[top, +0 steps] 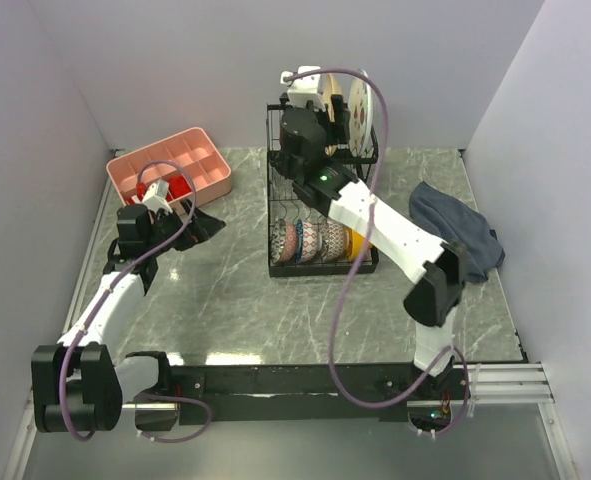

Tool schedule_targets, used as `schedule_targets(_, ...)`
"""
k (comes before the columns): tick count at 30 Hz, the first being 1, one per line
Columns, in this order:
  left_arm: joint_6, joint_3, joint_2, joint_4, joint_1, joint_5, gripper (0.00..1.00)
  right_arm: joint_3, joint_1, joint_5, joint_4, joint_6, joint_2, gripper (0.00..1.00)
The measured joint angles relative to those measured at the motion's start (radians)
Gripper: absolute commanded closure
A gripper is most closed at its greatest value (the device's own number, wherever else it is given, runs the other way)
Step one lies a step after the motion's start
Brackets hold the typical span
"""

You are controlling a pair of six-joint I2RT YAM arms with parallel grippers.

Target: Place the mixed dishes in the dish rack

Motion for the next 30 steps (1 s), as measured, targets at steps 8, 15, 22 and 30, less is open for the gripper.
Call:
schedule_targets(8,0.169,0.237,-0.001,-0.1,-0.036,-0.095,0.04,-0.103,0.016,-0.137,-0.23,0.212,-0.293,0.0)
schedule_targets(15,0.325,0.428,-0.002,-0.208,-0.037,-0.219,0.04,-0.152,-0.266,-0.522,-0.658,0.582,-0.512,0.0)
schedule_targets(22,0.386,0.416,-0.024,-0.298,-0.037,-0.257,0.04,-0.461,-0.358,-0.531,-0.789,0.662,-0.691,0.0)
schedule_targets(30,0.393,0.268,-0.144,-0.346,0.003,-0.227,0.04,-0.648,-0.406,-0.607,-0.889,0.685,-0.879,0.0)
